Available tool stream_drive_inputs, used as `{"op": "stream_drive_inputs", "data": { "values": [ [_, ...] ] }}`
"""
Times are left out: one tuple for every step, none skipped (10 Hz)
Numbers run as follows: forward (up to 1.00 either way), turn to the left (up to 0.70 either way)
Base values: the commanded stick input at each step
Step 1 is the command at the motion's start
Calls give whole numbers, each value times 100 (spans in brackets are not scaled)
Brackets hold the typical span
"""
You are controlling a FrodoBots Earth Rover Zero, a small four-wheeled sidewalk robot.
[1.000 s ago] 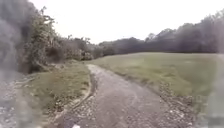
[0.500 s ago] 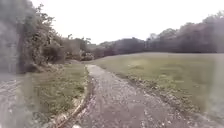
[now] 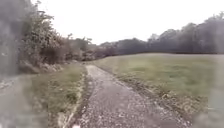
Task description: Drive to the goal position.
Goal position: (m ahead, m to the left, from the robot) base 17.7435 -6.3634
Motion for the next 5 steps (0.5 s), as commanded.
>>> {"op": "stream_drive_inputs", "data": {
  "values": [
    [100, 9],
    [100, 10],
    [100, 11],
    [100, 12],
    [100, 12]
  ]
}}
